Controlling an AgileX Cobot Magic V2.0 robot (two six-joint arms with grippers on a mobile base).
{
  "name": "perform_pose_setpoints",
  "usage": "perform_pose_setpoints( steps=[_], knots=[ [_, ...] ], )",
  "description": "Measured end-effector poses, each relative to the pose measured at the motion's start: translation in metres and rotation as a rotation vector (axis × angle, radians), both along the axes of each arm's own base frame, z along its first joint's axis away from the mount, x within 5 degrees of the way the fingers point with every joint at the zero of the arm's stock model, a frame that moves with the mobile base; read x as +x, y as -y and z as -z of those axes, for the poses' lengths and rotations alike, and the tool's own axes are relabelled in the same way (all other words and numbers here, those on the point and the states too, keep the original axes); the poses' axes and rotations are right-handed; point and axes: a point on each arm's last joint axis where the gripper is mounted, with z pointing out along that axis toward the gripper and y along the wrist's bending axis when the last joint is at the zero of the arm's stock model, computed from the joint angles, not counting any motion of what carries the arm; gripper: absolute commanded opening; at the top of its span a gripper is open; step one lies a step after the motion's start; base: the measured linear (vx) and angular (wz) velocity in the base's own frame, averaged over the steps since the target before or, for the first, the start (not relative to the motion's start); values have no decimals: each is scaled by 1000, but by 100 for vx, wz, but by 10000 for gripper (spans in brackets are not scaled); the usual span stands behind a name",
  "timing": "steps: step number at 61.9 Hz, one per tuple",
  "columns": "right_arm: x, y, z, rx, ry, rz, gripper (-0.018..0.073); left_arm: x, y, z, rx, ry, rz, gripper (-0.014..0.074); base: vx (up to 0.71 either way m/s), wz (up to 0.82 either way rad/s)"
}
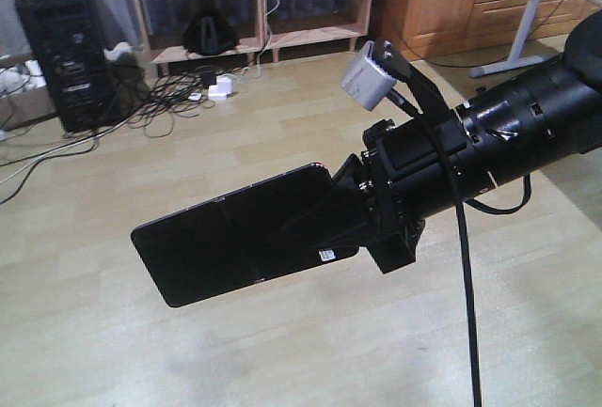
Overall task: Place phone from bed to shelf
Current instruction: 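Drive the base up to the wooden shelf with the laptop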
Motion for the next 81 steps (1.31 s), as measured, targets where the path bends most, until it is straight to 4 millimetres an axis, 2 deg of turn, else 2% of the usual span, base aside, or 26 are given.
perform_pose_setpoints(
  steps=[81],
  knots=[
    [0, 0, 0, 0, 0, -1, -2, 0, 0, 0, 0, 0, 0, 1, 48, -19]
  ],
)
